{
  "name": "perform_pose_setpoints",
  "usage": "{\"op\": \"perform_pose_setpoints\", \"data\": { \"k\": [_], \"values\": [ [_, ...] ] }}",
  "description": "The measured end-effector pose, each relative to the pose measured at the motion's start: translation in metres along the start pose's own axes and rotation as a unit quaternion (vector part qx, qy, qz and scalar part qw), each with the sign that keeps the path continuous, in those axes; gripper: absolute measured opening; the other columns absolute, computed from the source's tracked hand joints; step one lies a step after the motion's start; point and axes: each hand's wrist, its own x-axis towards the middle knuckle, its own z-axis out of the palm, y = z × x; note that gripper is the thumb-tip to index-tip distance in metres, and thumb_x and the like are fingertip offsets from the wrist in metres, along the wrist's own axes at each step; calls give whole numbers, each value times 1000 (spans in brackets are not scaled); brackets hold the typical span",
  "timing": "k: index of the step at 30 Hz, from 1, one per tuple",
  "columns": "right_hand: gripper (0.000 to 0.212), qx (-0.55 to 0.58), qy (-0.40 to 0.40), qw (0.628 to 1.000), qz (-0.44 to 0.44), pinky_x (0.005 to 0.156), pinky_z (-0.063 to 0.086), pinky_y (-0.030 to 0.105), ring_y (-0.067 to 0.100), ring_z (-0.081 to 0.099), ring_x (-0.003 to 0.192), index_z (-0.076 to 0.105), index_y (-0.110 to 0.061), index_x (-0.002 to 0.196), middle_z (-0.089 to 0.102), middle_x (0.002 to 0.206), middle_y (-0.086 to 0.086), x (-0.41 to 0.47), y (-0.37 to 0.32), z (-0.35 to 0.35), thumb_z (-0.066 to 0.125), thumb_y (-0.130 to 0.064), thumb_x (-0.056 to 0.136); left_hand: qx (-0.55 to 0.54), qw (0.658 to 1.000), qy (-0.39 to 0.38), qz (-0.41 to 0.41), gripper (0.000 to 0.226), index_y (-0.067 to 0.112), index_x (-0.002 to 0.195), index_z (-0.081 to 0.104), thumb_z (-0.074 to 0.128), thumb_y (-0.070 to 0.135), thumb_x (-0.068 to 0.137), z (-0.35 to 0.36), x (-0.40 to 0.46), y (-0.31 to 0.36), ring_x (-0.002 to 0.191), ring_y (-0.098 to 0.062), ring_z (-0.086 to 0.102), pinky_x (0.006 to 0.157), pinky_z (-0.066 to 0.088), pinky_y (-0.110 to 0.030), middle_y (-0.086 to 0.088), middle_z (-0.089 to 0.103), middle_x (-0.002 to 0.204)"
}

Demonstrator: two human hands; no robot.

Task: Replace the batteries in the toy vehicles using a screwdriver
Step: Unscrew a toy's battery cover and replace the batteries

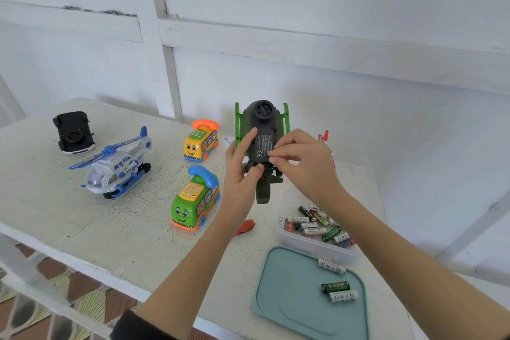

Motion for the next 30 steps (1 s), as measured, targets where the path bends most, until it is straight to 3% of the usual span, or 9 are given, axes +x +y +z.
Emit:
{"op": "perform_pose_setpoints", "data": {
  "k": [3,7,12,15,17,20,22,26,30],
  "values": [
    [13,-41,-16,998,-46,71,46,12,8,54,77,75,-1,86,63,85,10,-1,3,1,65,-4,78,1,1000,3,-1,59,40,132,46,49,9,82,-1,0,1,96,3,59,85,49,-19,9,42,129],
    [17,-39,-35,996,-65,74,45,11,14,58,81,74,0,91,64,89,11,-2,3,1,62,-5,80,35,999,11,17,60,35,137,45,63,3,89,-7,-1,1,98,5,59,83,50,-16,-4,36,139],
    [31,-3,-52,997,-48,84,48,15,8,59,91,64,-6,116,66,101,5,-6,-2,4,54,-10,86,56,997,39,30,61,46,134,47,64,15,85,-23,-5,5,112,-5,57,92,51,-26,-4,32,147],
    [20,0,25,999,-39,72,44,6,-3,54,79,67,-3,101,62,86,-1,-19,1,12,53,-3,86,45,997,64,27,63,43,134,47,64,1,90,-35,-11,10,100,-4,62,84,54,-23,-6,31,148],
    [14,6,21,999,-27,66,42,7,-2,52,72,67,-2,88,60,78,-1,-34,10,22,54,-6,85,49,996,75,16,65,45,134,48,64,0,90,-43,-14,8,101,-8,64,83,54,-24,-4,30,150],
    [17,-2,-71,997,-7,60,47,22,8,54,66,71,-7,82,64,74,1,-53,30,42,56,-15,82,29,996,82,2,64,49,132,50,67,9,86,-52,-19,6,108,-22,64,88,55,-32,-2,33,151],
    [11,-34,-190,981,1,67,49,30,12,56,76,74,-12,87,67,81,-1,-56,40,52,64,-14,81,23,995,99,1,62,47,130,52,67,10,83,-56,-22,6,109,-23,64,88,55,-34,-1,38,147],
    [30,-118,-441,889,-29,89,41,33,19,51,104,68,-19,110,63,109,1,-50,46,69,62,-9,83,14,993,115,0,62,39,133,50,64,0,88,-64,-23,8,108,-20,65,84,53,-25,-3,39,147],
    [38,-180,-512,839,-39,94,39,33,17,44,114,62,-22,121,56,122,-1,-40,45,86,62,-13,84,13,992,122,5,60,32,135,49,63,-3,89,-69,-22,14,103,-9,65,83,53,-21,-1,39,145]
  ]
}}
